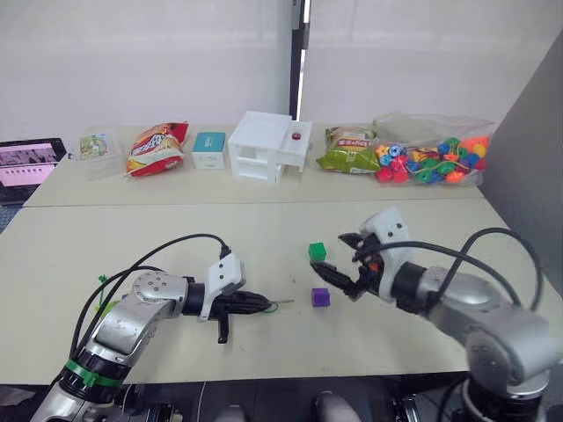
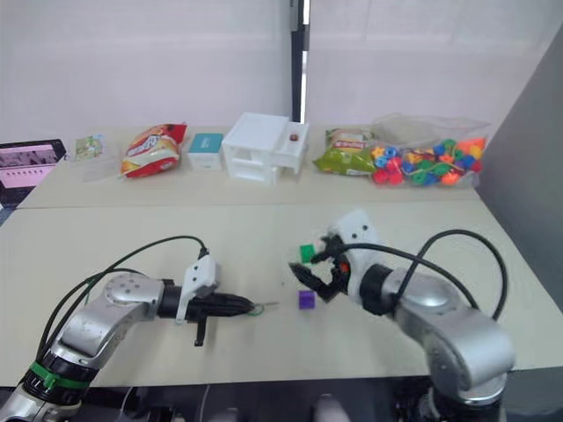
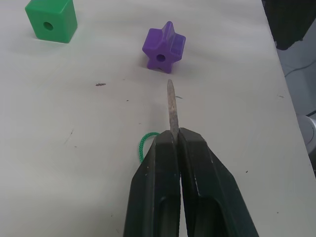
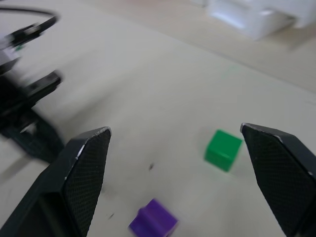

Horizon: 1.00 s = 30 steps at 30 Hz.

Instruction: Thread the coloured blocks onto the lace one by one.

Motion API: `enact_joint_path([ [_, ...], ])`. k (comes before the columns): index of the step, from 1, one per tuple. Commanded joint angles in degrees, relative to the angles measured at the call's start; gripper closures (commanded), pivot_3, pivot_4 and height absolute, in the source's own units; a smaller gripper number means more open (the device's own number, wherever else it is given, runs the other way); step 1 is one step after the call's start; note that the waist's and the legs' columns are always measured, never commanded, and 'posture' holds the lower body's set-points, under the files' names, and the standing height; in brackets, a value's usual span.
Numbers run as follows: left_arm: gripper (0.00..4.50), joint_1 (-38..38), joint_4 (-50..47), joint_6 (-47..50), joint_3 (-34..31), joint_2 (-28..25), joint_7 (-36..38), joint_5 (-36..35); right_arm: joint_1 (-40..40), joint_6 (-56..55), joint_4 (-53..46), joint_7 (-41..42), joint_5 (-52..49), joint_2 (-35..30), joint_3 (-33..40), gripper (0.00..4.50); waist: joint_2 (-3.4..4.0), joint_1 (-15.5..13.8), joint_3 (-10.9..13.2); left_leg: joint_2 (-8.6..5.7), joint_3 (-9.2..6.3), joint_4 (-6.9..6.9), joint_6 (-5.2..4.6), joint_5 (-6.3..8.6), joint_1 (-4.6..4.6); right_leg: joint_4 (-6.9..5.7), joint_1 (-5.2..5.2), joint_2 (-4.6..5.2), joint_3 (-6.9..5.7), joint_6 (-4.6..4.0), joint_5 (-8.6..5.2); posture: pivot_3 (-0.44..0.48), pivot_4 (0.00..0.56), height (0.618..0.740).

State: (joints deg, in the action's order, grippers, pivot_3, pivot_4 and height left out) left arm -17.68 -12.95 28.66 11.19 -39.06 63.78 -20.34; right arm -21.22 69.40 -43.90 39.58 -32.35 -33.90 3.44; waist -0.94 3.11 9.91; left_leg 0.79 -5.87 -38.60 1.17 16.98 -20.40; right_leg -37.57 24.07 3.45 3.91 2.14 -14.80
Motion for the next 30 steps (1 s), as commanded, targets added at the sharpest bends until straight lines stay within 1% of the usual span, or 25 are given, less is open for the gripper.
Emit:
enact_joint_path([
  [1,4.5,-0.45,-2.69,-0.11,-0.3,0.08,-0.43,-0.49,-0.52,-14.44,8.27,14.87,2.24,-8.6,-6.99,0.04,-0.02,-0.1,0.01,0.0,0.05,-0.01,0.0,0.0,0.0,0.05,-0.01,0.01,0.02,0.01,0.0,0.0,0.15,0.74],
  [2,4.5,-0.56,-2.79,0.0,-0.22,0.12,-0.49,-0.52,-1.1,-17.78,10.92,17.02,3.33,-9.97,-8.92,0.04,-0.03,-0.07,0.01,0.01,0.09,-0.04,0.0,0.0,0.0,0.12,-0.04,0.01,0.02,0.02,-0.01,0.0,0.15,0.74],
  [4,4.5,-0.77,-3.47,0.58,-0.27,0.19,-0.73,-0.79,-3.84,-28.85,18.66,22.21,10.31,-12.37,-16.09,0.04,-0.03,0.07,0.01,0.04,0.14,-0.05,0.0,0.0,-0.01,0.19,-0.03,-0.02,0.03,0.02,-0.01,0.0,0.15,0.74],
  [6,4.5,-0.87,-4.26,1.05,-0.29,0.11,-0.96,-0.88,-8.09,-40.13,27.8,26.04,17.72,-12.36,-22.52,0.04,-0.03,0.33,0.02,0.05,0.18,-0.1,0.0,0.0,0.0,0.19,-0.03,-0.02,0.06,0.02,-0.01,0.0,0.15,0.74],
  [8,4.5,-0.86,-4.77,1.41,-0.32,0.11,-1.21,-0.96,-10.71,-45.46,33.55,28.18,19.84,-11.06,-24.48,0.04,-0.04,0.31,0.02,0.05,0.19,-0.12,0.01,-0.01,-0.01,0.17,-0.02,-0.01,0.06,0.02,-0.01,0.0,0.15,0.74],
  [11,4.5,-0.78,-5.21,1.82,-0.25,0.08,-1.36,-0.86,-12.3,-51.7,39.31,30.66,22.61,-9.82,-26.24,0.04,-0.04,0.04,0.02,0.04,0.14,-0.15,0.01,-0.01,-0.03,-0.04,0.05,0.0,0.06,0.01,0.0,0.0,0.15,0.74],
  [15,4.5,-0.67,-5.83,2.41,-0.26,-0.06,-1.67,-0.93,-12.5,-55.72,43.26,33.3,23.84,-8.35,-26.87,0.04,-0.04,-0.63,0.02,0.03,0.12,-0.16,0.01,0.0,-0.08,-0.06,0.1,0.03,0.05,0.01,0.01,0.0,0.15,0.74],
  [18,4.5,-0.96,-6.41,3.18,0.35,-0.46,-2.13,-0.15,-12.27,-56.62,44.48,33.54,24.24,-6.94,-26.52,0.86,-0.04,-0.68,0.02,0.02,0.11,-0.16,0.01,0.0,-0.12,-0.06,0.13,0.04,0.05,0.01,0.01,0.0,0.15,0.74],
  [22,4.5,-2.67,-7.43,5.65,2.08,-0.27,-2.85,0.3,-12.34,-56.16,45.62,32.47,24.79,-5.36,-25.7,2.26,-0.04,-0.67,0.02,0.02,0.1,-0.17,0.01,0.0,-0.1,-0.07,0.11,0.03,0.05,0.01,0.01,0.0,0.15,0.74],
  [23,4.5,-3.36,-7.68,6.32,2.9,-0.38,-3.07,0.79,-12.41,-56.08,45.71,32.27,25.0,-5.18,-25.62,2.72,-0.04,-0.69,0.02,0.02,0.1,-0.17,0.02,-0.01,-0.1,-0.07,0.11,0.03,0.05,0.01,0.01,0.0,0.15,0.74],
  [24,4.5,-4.01,-7.99,7.03,3.68,-0.38,-3.18,1.05,-12.39,-55.89,45.58,32.23,25.11,-5.13,-25.56,3.03,-0.04,-0.71,0.02,0.02,0.1,-0.19,0.02,-0.01,-0.1,-0.08,0.1,0.03,0.05,0.01,0.01,0.0,0.15,0.74],
  [25,4.5,-4.63,-8.31,7.82,4.33,-0.2,-3.42,1.13,-12.28,-55.59,45.14,32.22,25.11,-5.15,-25.47,3.1,-0.04,-0.7,0.02,0.01,0.09,-0.2,0.02,-0.01,-0.1,-0.08,0.1,0.03,0.05,0.01,0.01,0.0,0.15,0.74],
  [30,4.5,-7.08,-8.11,9.59,5.88,0.73,-4.71,1.75,-11.67,-54.0,42.75,32.2,24.73,-5.36,-25.26,3.1,-0.04,-0.65,0.02,0.01,0.09,-0.21,0.02,-0.01,-0.09,-0.13,0.11,0.02,0.05,0.01,0.01,0.0,0.15,0.74],
])
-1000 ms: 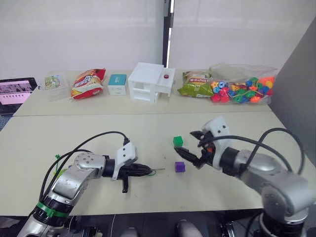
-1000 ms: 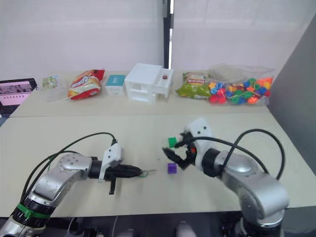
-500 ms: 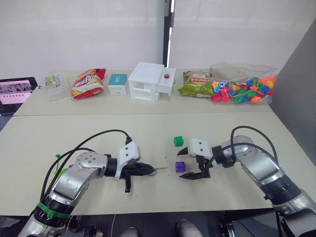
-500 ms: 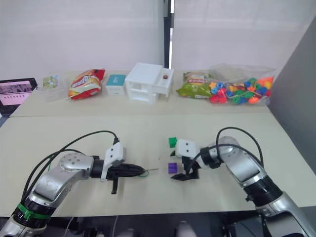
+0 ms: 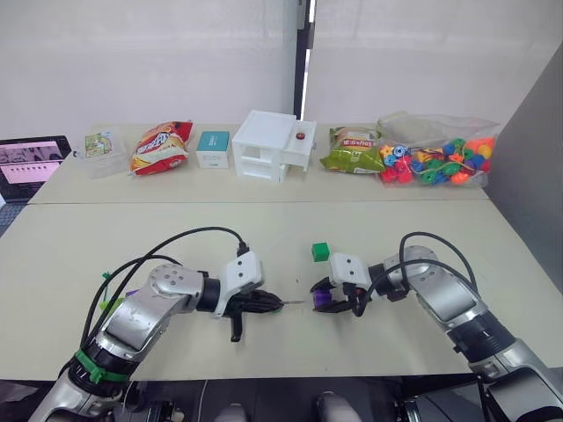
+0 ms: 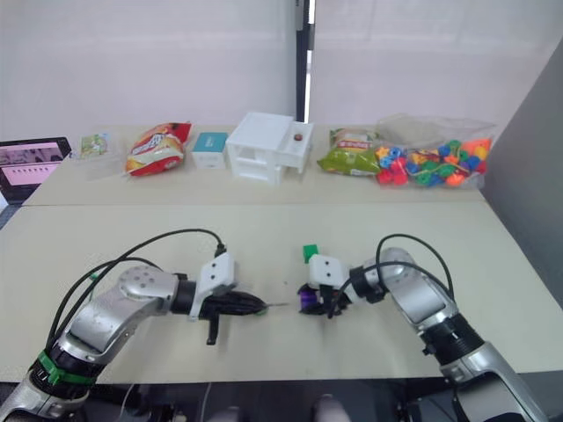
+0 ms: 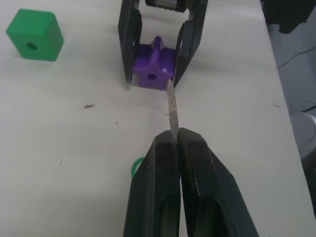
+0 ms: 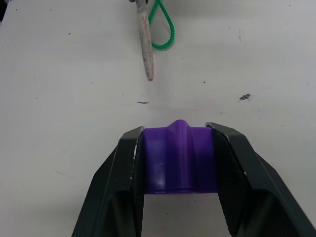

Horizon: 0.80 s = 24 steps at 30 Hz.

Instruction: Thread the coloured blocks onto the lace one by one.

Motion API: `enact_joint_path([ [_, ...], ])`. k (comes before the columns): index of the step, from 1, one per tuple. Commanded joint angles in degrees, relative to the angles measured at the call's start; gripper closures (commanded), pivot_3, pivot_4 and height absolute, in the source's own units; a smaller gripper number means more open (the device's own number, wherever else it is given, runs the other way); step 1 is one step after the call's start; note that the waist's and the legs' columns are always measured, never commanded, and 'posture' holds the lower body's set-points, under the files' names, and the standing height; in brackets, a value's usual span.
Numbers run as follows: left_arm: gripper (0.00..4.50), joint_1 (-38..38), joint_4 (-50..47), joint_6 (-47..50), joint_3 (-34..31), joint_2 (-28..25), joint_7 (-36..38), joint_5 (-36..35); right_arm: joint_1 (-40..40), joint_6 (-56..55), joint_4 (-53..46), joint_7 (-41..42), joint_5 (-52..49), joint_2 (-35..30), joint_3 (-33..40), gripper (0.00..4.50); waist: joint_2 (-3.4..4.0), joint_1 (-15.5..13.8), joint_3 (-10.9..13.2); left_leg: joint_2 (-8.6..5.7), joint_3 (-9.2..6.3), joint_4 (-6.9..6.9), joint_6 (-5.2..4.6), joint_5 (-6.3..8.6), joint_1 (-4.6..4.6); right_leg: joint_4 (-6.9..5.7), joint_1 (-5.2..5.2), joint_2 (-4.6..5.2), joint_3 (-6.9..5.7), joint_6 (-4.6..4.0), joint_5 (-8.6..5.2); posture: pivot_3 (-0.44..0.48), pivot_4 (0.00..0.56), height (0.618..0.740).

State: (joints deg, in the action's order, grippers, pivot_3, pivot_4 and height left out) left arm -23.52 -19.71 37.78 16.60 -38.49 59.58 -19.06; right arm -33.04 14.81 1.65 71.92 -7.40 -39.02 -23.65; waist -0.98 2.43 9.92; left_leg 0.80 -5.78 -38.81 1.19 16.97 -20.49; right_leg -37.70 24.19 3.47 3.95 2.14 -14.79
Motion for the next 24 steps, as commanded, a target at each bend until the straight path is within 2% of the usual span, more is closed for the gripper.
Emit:
enact_joint_path([
  [1,4.5,-1.7,-1.16,0.68,0.79,0.23,-0.59,0.53,0.3,0.84,-3.18,-0.16,-0.25,-0.25,1.81,3.1,0.0,0.06,0.0,0.0,-0.02,0.0,0.0,0.0,0.0,-0.01,0.0,0.0,0.0,0.0,0.0,0.0,0.15,0.74],
  [13,4.5,-4.21,0.14,1.65,4.12,0.17,-0.54,2.62,0.25,2.21,-4.4,-0.87,0.46,0.4,1.51,3.1,0.0,0.04,0.0,-0.01,-0.02,-0.01,0.0,0.0,0.01,-0.03,0.0,-0.01,0.0,0.0,0.0,0.0,0.15,0.74],
  [24,4.5,-4.24,0.59,1.9,4.15,1.71,-3.18,3.93,0.59,3.37,-5.6,-0.94,0.66,0.02,1.34,3.1,0.0,0.01,0.0,-0.01,-0.02,-0.03,0.0,0.0,0.0,-0.04,-0.01,0.0,0.0,0.0,0.0,0.0,0.15,0.74],
])
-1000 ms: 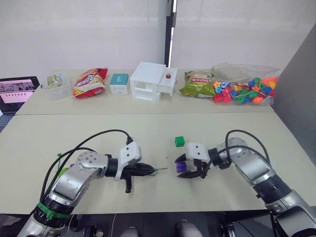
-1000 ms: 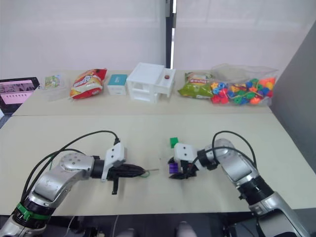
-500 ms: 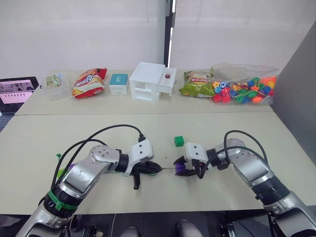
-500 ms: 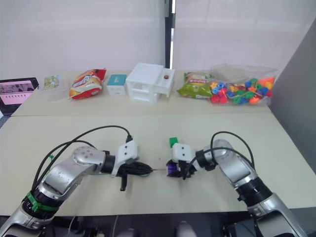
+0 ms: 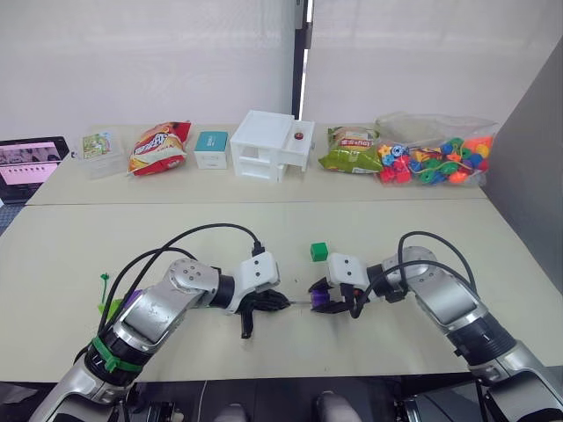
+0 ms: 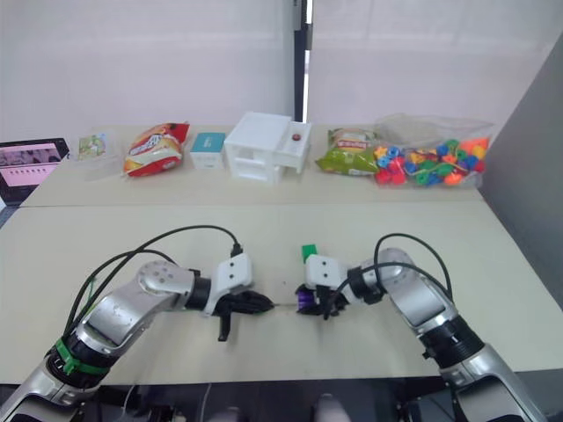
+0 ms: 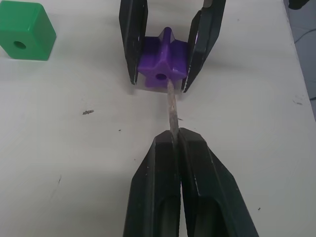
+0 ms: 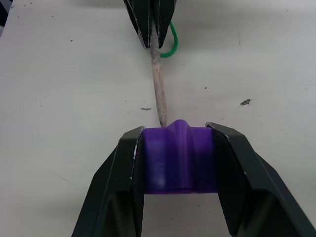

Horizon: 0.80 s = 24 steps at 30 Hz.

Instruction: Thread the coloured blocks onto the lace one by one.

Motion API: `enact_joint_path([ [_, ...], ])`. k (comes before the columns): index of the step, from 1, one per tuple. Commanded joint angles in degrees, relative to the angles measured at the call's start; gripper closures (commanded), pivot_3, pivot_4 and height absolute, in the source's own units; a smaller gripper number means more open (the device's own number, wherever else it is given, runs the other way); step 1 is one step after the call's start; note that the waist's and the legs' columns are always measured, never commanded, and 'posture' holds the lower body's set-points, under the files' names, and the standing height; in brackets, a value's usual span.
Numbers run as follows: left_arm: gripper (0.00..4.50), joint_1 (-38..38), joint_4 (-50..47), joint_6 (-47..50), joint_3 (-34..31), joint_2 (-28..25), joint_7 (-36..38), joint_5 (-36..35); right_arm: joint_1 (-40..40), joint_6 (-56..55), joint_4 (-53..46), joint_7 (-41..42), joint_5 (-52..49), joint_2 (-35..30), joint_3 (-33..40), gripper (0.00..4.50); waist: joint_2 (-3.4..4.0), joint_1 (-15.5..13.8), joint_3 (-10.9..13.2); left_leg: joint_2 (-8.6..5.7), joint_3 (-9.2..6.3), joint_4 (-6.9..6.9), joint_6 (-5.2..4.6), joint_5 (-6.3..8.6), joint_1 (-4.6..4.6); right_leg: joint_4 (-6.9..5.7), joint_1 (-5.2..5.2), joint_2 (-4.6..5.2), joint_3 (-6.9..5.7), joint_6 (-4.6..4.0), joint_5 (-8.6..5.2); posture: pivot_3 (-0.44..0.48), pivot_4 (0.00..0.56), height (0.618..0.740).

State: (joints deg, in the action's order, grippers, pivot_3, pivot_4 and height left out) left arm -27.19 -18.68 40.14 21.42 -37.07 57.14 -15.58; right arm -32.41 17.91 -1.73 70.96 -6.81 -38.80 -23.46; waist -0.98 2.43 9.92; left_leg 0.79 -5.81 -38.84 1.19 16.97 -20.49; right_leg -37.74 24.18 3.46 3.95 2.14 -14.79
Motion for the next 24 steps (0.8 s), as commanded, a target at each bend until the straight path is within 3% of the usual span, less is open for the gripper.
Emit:
enact_joint_path([
  [1,4.5,-0.35,-0.35,-0.8,-0.52,0.3,-0.82,0.65,0.05,0.48,-2.38,-0.06,0.0,-0.16,1.19,3.1,0.0,0.02,0.0,0.0,0.0,0.0,0.0,0.0,0.0,0.0,0.0,0.0,0.0,0.0,0.0,0.0,0.15,0.74],
  [16,4.5,0.04,-0.72,-1.21,1.75,4.7,-2.95,1.12,0.67,2.36,-4.08,-0.66,0.21,0.01,0.85,3.1,0.0,0.0,0.0,-0.01,0.0,-0.02,0.0,0.0,0.0,-0.03,0.0,0.01,0.0,0.0,0.0,0.0,0.15,0.74],
  [24,4.5,-2.93,2.18,-1.35,4.5,10.1,-3.55,2.37,0.92,3.46,-4.89,-0.79,0.94,0.4,0.8,3.1,-0.01,-0.08,0.0,-0.03,0.0,-0.06,0.0,0.0,0.0,-0.08,-0.01,0.01,0.0,0.0,0.0,0.0,0.15,0.74],
])
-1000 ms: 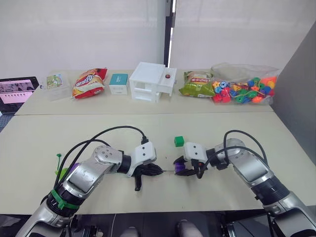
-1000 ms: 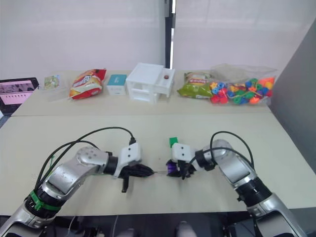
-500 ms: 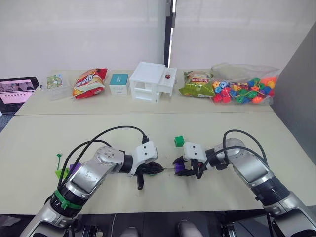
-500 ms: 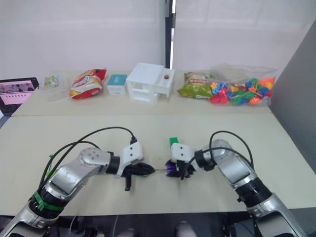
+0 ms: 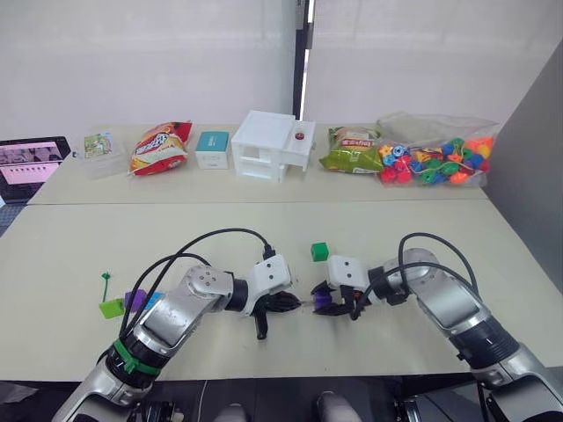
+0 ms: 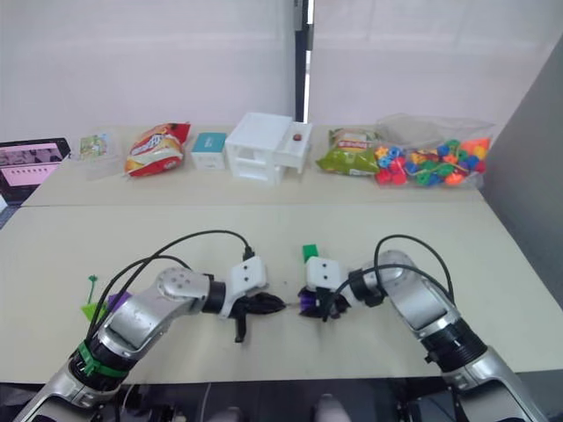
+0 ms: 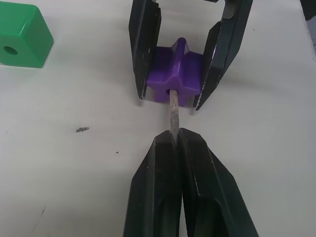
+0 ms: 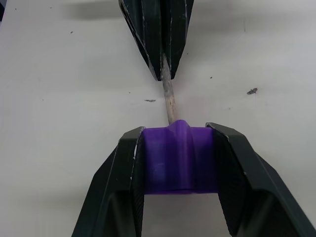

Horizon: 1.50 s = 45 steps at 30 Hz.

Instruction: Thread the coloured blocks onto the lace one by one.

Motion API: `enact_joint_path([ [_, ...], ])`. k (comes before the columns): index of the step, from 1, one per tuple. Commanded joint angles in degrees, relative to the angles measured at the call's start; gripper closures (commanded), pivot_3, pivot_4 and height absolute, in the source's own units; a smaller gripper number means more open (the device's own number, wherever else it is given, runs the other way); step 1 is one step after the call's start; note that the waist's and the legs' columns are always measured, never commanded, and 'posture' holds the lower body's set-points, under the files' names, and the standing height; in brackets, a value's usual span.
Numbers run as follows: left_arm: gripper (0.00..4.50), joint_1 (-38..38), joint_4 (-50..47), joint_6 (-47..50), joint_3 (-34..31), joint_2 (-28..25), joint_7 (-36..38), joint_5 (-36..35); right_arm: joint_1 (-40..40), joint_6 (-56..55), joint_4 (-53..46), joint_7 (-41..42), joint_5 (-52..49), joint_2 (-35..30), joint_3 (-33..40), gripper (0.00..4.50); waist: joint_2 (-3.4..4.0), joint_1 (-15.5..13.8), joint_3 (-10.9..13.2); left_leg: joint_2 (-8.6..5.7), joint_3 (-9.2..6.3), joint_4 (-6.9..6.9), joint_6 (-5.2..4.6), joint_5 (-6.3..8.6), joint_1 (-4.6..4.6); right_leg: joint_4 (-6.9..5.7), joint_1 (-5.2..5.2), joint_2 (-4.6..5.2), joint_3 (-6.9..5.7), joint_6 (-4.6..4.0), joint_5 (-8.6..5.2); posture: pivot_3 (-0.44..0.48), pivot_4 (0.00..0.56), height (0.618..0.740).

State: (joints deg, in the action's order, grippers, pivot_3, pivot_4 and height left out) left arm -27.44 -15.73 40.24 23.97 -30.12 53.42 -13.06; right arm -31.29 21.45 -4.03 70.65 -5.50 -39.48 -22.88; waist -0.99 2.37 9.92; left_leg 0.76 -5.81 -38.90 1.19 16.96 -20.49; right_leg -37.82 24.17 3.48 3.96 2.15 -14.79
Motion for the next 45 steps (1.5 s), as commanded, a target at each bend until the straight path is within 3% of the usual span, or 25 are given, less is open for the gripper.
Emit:
enact_joint_path([
  [1,4.5,-3.22,-0.04,-1.91,2.3,4.02,0.2,0.04,-0.12,0.08,-2.7,-0.57,-0.23,1.25,0.14,3.1,0.0,-0.04,0.0,0.0,0.0,-0.01,0.0,0.0,0.0,-0.01,0.0,0.0,0.0,0.0,0.0,0.0,0.15,0.74],
  [17,4.5,-3.77,3.77,-4.24,3.8,5.57,4.14,0.93,1.34,3.05,-5.27,-1.46,-0.36,2.61,0.77,3.1,0.0,0.0,0.0,-0.01,-0.01,-0.04,0.01,-0.01,0.04,-0.13,0.0,0.0,0.01,0.0,0.0,0.0,0.15,0.74],
  [18,3.97,-3.7,3.62,-3.9,3.01,5.7,4.52,-0.02,1.47,3.17,-5.44,-1.55,-0.29,2.66,0.7,3.1,0.0,-0.01,0.0,-0.01,-0.01,-0.04,0.01,-0.01,0.03,-0.13,0.0,0.0,0.01,0.0,0.0,0.0,0.15,0.74],
  [24,2.23,-1.83,0.32,-5.37,-2.45,-0.96,8.88,-2.14,2.02,3.91,-5.41,-2.44,0.73,2.37,0.52,3.1,0.0,0.2,-0.01,-0.01,-0.01,-0.03,0.01,-0.01,0.04,-0.15,0.01,0.0,0.01,0.0,0.0,0.0,0.15,0.74],
  [28,2.19,0.99,-0.23,-6.86,-6.39,-6.47,11.54,-4.07,2.4,3.8,-5.3,-2.84,0.86,1.99,0.69,3.1,0.01,0.27,-0.01,0.02,-0.01,0.01,0.01,-0.01,0.12,-0.17,0.01,-0.03,0.02,0.0,0.0,0.0,0.15,0.74],
  [32,2.19,2.83,2.43,-9.76,-7.08,-8.76,11.64,-2.55,2.54,4.02,-5.55,-2.93,0.59,1.81,0.87,3.1,0.0,-0.06,-0.01,0.0,-0.01,-0.01,0.01,-0.01,0.14,-0.12,-0.07,-0.01,0.02,0.0,0.0,0.0,0.15,0.74],
  [45,2.19,2.31,12.63,-18.6,-2.72,-3.53,9.53,4.3,2.61,5.85,-7.53,-2.63,-0.18,1.22,1.37,3.1,0.01,-0.08,-0.01,0.0,-0.01,-0.01,0.01,-0.01,0.13,-0.14,-0.05,-0.01,0.01,0.0,0.0,0.0,0.15,0.74],
])
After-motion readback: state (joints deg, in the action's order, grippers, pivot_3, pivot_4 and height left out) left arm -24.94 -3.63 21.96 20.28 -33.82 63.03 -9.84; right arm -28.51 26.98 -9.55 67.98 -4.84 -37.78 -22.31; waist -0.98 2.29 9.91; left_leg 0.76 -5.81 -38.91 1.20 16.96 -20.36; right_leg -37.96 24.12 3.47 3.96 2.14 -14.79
